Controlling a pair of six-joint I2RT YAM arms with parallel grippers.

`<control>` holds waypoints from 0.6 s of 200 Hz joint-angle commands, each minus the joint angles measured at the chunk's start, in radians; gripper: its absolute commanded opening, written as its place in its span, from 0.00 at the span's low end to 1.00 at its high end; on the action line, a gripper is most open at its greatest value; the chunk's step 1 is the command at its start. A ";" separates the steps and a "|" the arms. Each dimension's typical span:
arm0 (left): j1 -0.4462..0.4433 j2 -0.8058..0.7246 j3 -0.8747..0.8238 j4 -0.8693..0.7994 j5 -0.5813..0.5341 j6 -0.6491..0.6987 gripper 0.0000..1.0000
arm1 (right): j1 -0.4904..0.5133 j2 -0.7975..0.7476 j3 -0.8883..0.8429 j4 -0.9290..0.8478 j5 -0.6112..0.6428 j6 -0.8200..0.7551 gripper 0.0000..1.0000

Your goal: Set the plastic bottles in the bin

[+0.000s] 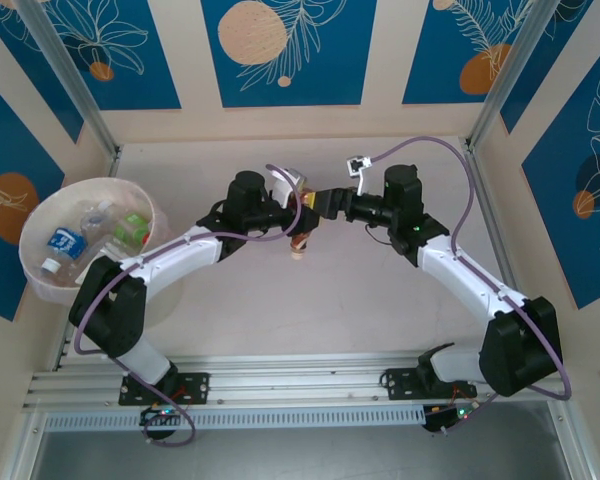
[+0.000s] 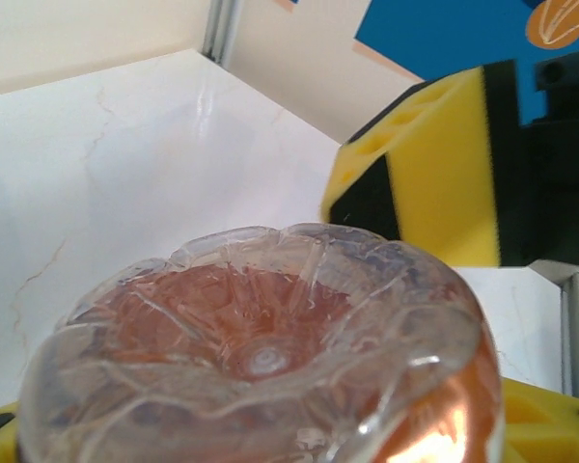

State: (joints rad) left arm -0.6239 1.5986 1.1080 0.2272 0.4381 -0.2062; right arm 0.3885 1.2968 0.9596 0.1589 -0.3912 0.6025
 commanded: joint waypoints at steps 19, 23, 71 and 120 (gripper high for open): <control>0.004 -0.009 -0.001 -0.030 -0.078 0.017 0.45 | -0.046 -0.079 -0.011 -0.016 0.163 0.109 0.93; 0.005 -0.011 -0.002 -0.033 -0.086 0.019 0.44 | -0.050 -0.086 -0.017 -0.020 0.189 0.118 0.95; 0.005 -0.054 0.006 -0.094 -0.159 0.037 0.42 | -0.102 -0.164 -0.105 -0.076 0.461 0.181 0.99; 0.007 -0.182 0.029 -0.213 -0.263 0.051 0.39 | -0.138 -0.175 -0.114 -0.219 0.620 0.247 0.99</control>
State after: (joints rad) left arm -0.6239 1.5169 1.1080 0.0860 0.2489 -0.1795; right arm 0.2787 1.1389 0.8551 0.0212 0.1013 0.7940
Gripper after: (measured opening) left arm 0.541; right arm 0.992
